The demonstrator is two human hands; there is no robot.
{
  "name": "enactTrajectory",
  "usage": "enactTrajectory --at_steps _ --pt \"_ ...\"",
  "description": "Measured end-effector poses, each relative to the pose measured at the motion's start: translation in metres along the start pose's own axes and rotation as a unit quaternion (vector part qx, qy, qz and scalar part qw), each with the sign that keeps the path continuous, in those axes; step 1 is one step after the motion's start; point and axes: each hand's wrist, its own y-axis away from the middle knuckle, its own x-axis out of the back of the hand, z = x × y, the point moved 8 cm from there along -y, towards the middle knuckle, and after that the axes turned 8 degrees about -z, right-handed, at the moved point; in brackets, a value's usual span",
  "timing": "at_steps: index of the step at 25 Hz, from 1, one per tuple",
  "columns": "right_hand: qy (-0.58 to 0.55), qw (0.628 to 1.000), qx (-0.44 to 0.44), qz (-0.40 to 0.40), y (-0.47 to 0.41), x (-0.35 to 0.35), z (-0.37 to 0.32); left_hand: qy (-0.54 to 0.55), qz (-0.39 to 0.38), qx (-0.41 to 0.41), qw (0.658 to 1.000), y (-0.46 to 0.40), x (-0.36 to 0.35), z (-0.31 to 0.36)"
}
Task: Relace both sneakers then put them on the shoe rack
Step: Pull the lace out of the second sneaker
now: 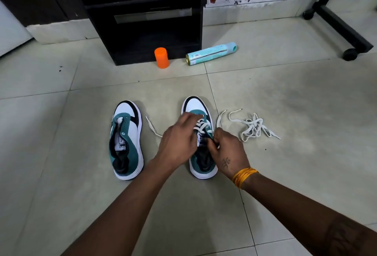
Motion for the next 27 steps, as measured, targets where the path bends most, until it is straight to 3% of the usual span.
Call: enactTrajectory --at_steps 2,4,6,8,9,10,12,13,15,20,21,23,25,27 --pt "-0.002 1.000 0.001 0.001 0.001 0.000 0.000 -0.007 -0.007 -0.052 0.999 -0.002 0.000 0.012" --pt "0.002 1.000 -0.003 0.000 0.002 0.000 0.001 0.039 0.040 -0.044 0.997 0.001 0.003 0.001" --pt "0.002 1.000 -0.009 -0.002 0.003 -0.001 0.001 0.172 0.135 0.091 0.971 0.005 0.016 -0.043" --pt "-0.001 1.000 -0.015 -0.002 0.002 0.000 0.002 0.321 0.185 0.303 0.878 0.019 0.013 -0.099" --pt "-0.001 1.000 -0.017 -0.003 0.002 -0.001 0.002 0.325 0.169 0.339 0.866 0.022 0.011 -0.108" --pt "-0.001 1.000 -0.017 -0.006 0.002 -0.002 0.002 0.271 0.147 0.312 0.899 0.019 0.014 -0.103" --pt "0.000 1.000 -0.020 -0.012 0.001 -0.003 0.002 0.145 0.091 0.144 0.975 0.009 0.019 -0.057" --pt "-0.001 1.000 -0.020 -0.009 0.001 -0.002 0.002 0.111 0.069 0.069 0.989 0.006 0.018 -0.036" --pt "-0.002 1.000 -0.014 -0.001 0.001 -0.002 0.002 0.069 0.019 0.004 0.997 0.000 0.008 -0.013" --pt "0.004 1.000 -0.006 0.004 0.003 -0.001 0.002 0.041 0.004 0.012 0.999 -0.004 0.000 -0.020" --pt "0.010 1.000 -0.004 0.005 0.003 -0.001 0.001 0.034 0.030 0.049 0.998 -0.003 0.007 -0.030" --pt "0.018 1.000 -0.005 0.002 0.003 -0.001 0.001 0.041 0.099 0.201 0.974 0.005 0.024 -0.066" --pt "0.018 1.000 -0.006 -0.002 0.002 -0.002 0.000 -0.037 0.059 0.301 0.951 0.015 0.026 -0.087" --pt "0.018 1.000 -0.004 -0.002 0.002 -0.002 0.000 -0.125 -0.009 0.240 0.963 0.013 0.018 -0.071"
